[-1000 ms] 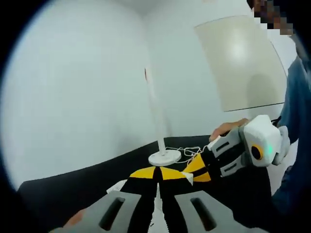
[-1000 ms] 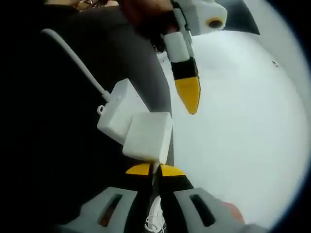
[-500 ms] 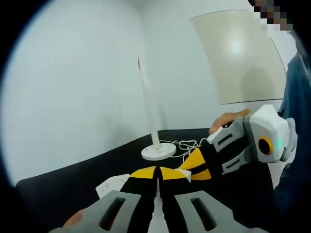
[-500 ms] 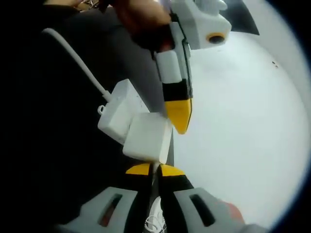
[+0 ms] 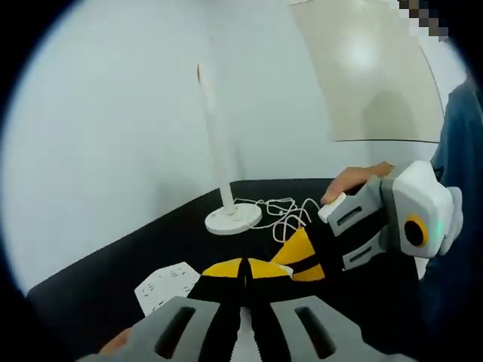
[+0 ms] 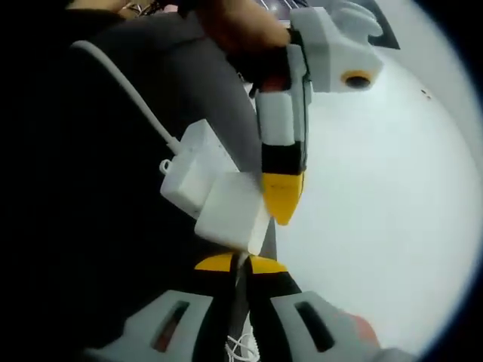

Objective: Insert the desk lamp plug into the socket, turn on the power strip switch, turn on the lamp switch, then turn off the lamp switch, turn off the power strip switch, and remove the plug from the socket.

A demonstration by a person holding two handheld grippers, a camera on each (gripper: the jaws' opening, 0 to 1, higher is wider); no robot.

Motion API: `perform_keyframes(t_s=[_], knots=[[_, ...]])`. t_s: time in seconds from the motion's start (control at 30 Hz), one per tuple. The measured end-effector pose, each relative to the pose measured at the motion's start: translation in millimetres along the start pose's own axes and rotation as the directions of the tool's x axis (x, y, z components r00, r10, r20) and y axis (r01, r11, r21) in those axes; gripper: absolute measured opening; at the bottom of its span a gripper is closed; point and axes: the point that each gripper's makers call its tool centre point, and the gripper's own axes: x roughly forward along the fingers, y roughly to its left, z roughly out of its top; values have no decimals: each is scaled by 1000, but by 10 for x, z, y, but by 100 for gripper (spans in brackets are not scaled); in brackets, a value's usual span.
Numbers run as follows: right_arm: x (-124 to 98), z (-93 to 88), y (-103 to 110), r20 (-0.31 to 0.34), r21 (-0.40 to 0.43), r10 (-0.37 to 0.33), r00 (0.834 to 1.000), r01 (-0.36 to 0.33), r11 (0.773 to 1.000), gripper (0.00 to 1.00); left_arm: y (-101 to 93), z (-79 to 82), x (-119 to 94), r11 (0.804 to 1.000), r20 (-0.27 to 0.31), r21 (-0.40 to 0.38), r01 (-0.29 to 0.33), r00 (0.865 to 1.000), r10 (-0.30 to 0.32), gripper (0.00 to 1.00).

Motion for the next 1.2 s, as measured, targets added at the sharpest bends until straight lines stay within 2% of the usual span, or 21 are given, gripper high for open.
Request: perform_keyframes(t_s=[0.2,0.27,0.53,0.67,0.8,1.03,1.13,1.17,1.2], knots=[[-35,58,-36,5,-6,-9,1000,9,1000,8,11,14,-52,1000,31,-6,1,1000,0,0],[-29,73,-69,-3,-14,-13,1000,13,1000,7,30,23,-74,999,43,-41,5,999,-3,0],[-37,110,-125,-24,-34,-17,1000,16,999,7,61,36,-118,996,95,-83,19,995,-11,0],[-46,88,-107,-23,-37,-33,999,32,999,8,35,48,-98,997,97,-76,15,995,-8,0],[-48,33,-23,-24,-23,-17,1000,16,1000,8,-13,50,-28,998,70,-51,24,997,-20,0],[-34,46,-35,-32,-39,-17,999,16,999,8,9,49,-49,998,93,-58,24,995,-19,0],[-40,113,-135,-26,-67,-39,999,37,997,8,93,36,-124,997,111,-75,10,994,-2,0],[-40,132,-159,-28,-65,-35,999,33,997,8,113,42,-146,995,142,-102,18,990,-3,0],[-34,129,-154,-45,-52,-18,999,16,999,8,93,47,-149,996,158,-89,20,987,-6,0]])
